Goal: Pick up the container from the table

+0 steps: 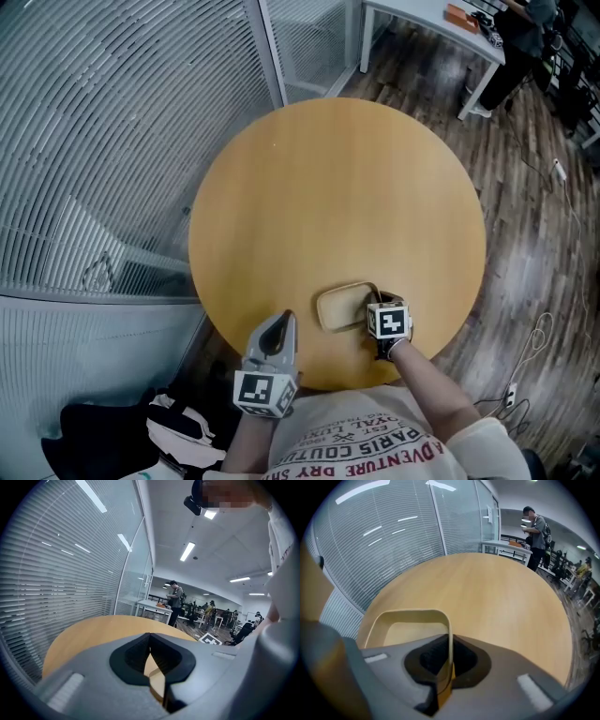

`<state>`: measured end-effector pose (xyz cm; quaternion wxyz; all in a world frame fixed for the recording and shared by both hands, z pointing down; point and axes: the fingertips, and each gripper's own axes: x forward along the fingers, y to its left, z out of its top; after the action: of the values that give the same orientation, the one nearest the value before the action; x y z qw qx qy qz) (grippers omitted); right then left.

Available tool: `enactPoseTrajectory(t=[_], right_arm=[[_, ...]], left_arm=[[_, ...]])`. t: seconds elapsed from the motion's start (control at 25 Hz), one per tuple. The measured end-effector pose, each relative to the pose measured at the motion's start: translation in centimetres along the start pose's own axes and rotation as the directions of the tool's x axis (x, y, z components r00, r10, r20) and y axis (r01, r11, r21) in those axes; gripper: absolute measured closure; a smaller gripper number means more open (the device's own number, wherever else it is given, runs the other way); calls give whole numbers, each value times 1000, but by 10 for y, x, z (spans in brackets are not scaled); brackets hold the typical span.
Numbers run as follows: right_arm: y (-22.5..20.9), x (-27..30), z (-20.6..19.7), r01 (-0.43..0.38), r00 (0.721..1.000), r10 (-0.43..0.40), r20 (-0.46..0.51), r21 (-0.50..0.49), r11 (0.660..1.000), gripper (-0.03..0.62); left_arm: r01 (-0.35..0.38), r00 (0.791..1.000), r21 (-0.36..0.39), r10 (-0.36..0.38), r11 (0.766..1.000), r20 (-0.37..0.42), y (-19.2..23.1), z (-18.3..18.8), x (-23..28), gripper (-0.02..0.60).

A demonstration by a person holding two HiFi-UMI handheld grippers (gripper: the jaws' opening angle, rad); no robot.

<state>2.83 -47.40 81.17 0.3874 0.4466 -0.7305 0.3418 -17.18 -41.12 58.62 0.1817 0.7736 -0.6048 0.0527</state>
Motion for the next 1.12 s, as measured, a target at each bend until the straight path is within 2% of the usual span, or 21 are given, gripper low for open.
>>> enactPoseTrajectory(t=[0.28, 0.4, 0.56, 0.68, 0.96, 1.12], right_arm=[[8, -57, 45, -42, 989, 45, 141, -19, 999, 588], [17, -95, 75, -41, 968, 55, 243, -62, 997, 588], [31, -145, 108, -37, 927, 72, 369, -100, 994, 588], [37, -182, 127, -23, 878, 73, 472, -112, 993, 588], [50, -266, 166, 27, 742, 79, 666, -147, 989, 588], [48, -312, 177, 53, 644, 91, 760, -163, 985, 589]], left_arm=[[5, 1000, 28, -5, 1000, 14, -13, 18, -5, 575], [15, 999, 56, -16, 998, 34, -20, 36, -12, 575], [-1, 998, 77, -4, 997, 66, -22, 56, -22, 575], [-13, 995, 89, 4, 996, 97, -26, 67, -31, 575], [-38, 985, 116, 17, 993, 173, -29, 104, -47, 575], [-46, 976, 165, 9, 985, 217, -43, 130, -57, 575]])
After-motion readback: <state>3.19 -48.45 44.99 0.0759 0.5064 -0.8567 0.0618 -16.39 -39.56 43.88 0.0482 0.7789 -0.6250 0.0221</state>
